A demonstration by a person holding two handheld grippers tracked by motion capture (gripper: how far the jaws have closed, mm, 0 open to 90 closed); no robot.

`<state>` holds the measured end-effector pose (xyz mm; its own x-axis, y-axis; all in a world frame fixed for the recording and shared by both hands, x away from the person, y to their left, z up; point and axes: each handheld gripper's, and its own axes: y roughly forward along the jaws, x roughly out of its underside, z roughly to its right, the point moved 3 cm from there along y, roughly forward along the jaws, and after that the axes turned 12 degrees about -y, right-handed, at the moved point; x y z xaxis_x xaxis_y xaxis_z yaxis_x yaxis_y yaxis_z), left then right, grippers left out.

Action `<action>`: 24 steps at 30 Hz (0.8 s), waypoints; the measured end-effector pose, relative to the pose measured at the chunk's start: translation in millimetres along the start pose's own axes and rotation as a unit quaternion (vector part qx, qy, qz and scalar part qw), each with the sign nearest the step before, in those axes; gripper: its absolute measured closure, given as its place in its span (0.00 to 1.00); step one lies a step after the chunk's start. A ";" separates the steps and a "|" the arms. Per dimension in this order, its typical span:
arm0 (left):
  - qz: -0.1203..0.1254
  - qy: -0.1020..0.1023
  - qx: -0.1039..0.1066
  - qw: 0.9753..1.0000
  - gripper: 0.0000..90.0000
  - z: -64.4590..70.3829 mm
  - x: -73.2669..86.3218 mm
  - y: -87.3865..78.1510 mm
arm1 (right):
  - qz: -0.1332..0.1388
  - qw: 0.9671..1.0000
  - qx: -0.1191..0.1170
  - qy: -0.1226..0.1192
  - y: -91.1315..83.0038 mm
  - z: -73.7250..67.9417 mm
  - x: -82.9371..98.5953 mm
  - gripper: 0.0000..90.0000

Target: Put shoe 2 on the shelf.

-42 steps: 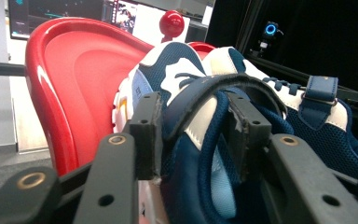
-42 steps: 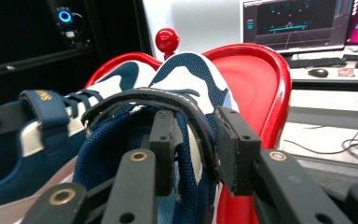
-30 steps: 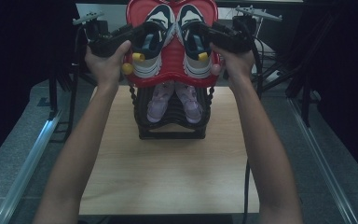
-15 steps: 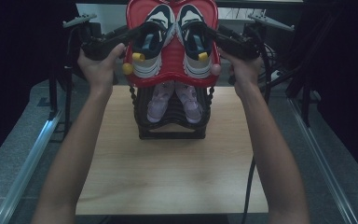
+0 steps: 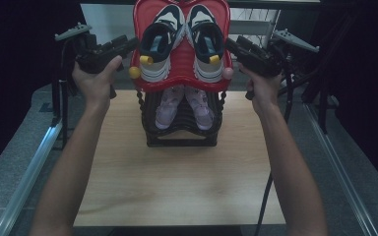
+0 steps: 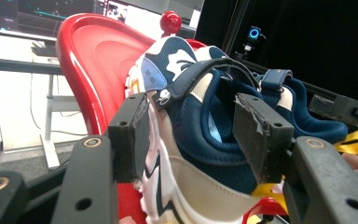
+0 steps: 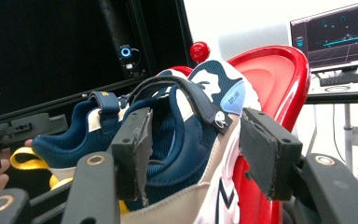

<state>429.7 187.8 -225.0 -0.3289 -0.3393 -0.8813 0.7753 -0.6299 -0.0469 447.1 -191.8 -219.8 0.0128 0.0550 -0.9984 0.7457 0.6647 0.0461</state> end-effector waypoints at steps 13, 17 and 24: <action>0.015 0.009 -0.007 1.000 0.53 -6.6 12.7 -31.5 | 0.008 1.000 0.008 -0.006 -35.6 6.2 12.0 0.50; 0.010 0.016 -0.011 1.000 0.54 -12.0 21.8 -40.9 | 0.002 1.000 0.012 -0.007 -47.3 10.1 19.0 0.50; -0.002 0.015 -0.014 1.000 0.54 -22.5 37.4 -51.1 | -0.007 1.000 0.014 -0.003 -56.2 13.6 36.4 0.51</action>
<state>390.0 223.1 -266.1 -0.3161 -0.3155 -0.8947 0.7891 -0.6110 -0.0634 414.7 -237.3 -259.2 0.0056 0.0410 -0.9991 0.7645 0.6439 0.0307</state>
